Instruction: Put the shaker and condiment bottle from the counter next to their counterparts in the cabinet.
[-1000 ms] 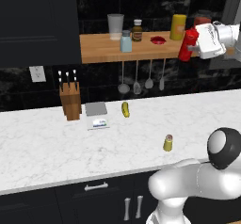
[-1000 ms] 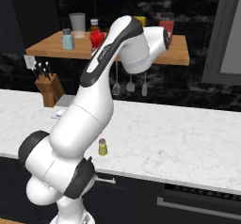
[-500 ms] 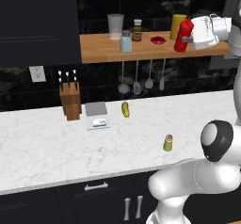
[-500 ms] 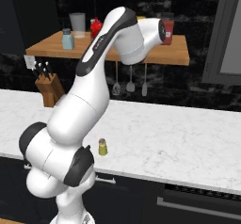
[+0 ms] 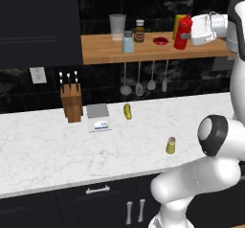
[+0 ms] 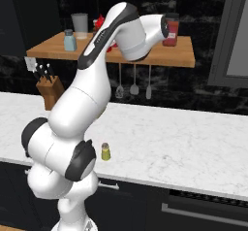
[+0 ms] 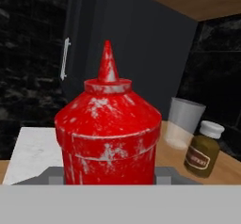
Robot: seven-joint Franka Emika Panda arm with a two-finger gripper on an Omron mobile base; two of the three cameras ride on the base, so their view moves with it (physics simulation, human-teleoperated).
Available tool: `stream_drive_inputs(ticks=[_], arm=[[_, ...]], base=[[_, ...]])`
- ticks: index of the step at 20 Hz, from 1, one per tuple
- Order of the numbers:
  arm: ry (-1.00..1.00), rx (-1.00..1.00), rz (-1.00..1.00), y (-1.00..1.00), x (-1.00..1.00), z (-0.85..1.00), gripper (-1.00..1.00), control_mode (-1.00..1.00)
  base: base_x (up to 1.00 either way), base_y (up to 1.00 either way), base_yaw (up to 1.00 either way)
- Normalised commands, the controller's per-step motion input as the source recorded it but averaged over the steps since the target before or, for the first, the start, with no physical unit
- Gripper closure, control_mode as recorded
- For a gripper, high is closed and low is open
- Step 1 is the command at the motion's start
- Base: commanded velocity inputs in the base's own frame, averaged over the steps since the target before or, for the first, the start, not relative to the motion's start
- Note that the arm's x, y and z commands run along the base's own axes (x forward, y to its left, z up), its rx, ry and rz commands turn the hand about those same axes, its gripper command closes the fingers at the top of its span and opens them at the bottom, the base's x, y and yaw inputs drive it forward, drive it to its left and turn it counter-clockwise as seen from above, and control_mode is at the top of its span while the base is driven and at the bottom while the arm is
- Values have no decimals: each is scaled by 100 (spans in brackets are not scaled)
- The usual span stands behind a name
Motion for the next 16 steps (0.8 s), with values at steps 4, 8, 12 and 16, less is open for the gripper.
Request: stream_drive_inputs(ticks=[4, 8, 12, 16], arm=[[1, 0, -2, 0, 21, -2, 100, -100], [0, 1, -1, 0, 5, 0, 100, -100], [0, 0, -1, -1, 0, -2, 100, -100], [0, 0, -1, -1, 0, -8, 100, -100]], base=[[0, 0, 0], [0, 0, 0], [0, 0, 0], [0, 0, 0]])
